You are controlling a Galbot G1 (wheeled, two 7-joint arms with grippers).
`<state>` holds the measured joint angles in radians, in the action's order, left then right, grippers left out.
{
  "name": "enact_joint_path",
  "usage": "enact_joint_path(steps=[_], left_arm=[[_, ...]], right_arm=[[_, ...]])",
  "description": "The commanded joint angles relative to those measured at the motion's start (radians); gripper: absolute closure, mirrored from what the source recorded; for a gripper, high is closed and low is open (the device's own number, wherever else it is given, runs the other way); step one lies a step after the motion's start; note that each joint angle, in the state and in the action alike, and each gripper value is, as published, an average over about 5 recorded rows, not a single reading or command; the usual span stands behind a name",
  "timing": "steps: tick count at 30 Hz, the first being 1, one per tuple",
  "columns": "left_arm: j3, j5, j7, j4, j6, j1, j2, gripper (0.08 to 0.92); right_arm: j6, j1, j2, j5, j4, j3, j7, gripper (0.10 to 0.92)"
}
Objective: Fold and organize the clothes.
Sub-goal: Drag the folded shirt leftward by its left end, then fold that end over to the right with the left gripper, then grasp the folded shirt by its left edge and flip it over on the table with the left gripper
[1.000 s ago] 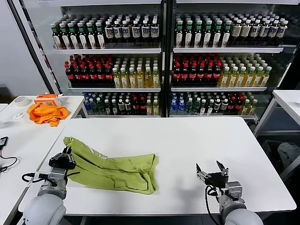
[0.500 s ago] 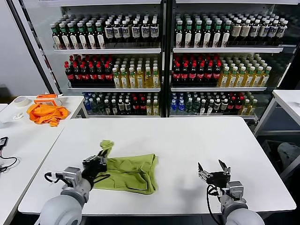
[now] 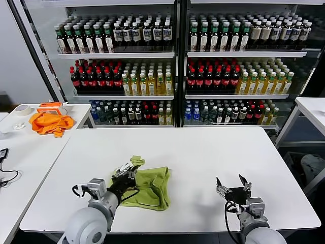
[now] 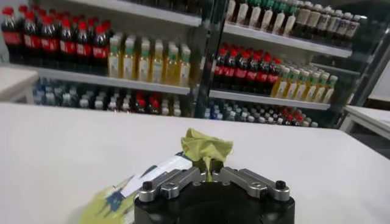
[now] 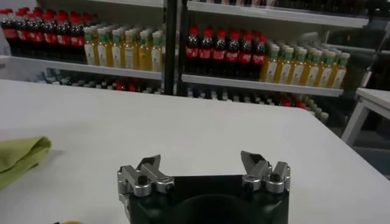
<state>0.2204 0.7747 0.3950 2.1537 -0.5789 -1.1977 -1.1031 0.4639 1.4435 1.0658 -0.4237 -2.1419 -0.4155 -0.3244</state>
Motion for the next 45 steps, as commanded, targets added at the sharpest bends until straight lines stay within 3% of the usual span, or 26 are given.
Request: enact_joint_path(steps=[1,16,22,28,33,39,45], left_arm=[[-0.060,0.043,0.055,-0.104,0.000,0.050,-0.126,0.901],[-0.095,0.045,0.038,-0.163,0.007,0.073,-0.248,0.881],[-0.064,0.049,-0.019,-0.096,0.083,0.038,-0.249,0.727],[0.072,-0.156,-0.064,-0.062,0.124,-0.020,-0.127,0.554],[0.184,-0.435,-0.111,-0.110,0.029,-0.128,-0.061,0.406],[0.188,-0.535,-0.132,-0.147,0.003,-0.200,-0.076,0.237],[0.170,-0.482,-0.127,-0.183,0.002,-0.178,-0.097,0.179]], right_arm=[[-0.002,0.000,0.004,0.005,0.004,0.001,0.000,0.203],[-0.007,0.001,0.012,0.019,-0.001,0.005,0.007,0.203],[-0.008,-0.012,0.016,0.024,-0.009,0.007,0.011,0.203],[-0.021,-0.036,0.008,0.020,0.004,0.014,0.027,0.203],[-0.043,-0.038,-0.001,0.019,0.024,0.021,0.042,0.203],[-0.045,-0.033,0.009,0.026,0.015,0.030,0.043,0.203],[-0.044,-0.015,0.010,0.033,0.000,0.015,0.040,0.203]])
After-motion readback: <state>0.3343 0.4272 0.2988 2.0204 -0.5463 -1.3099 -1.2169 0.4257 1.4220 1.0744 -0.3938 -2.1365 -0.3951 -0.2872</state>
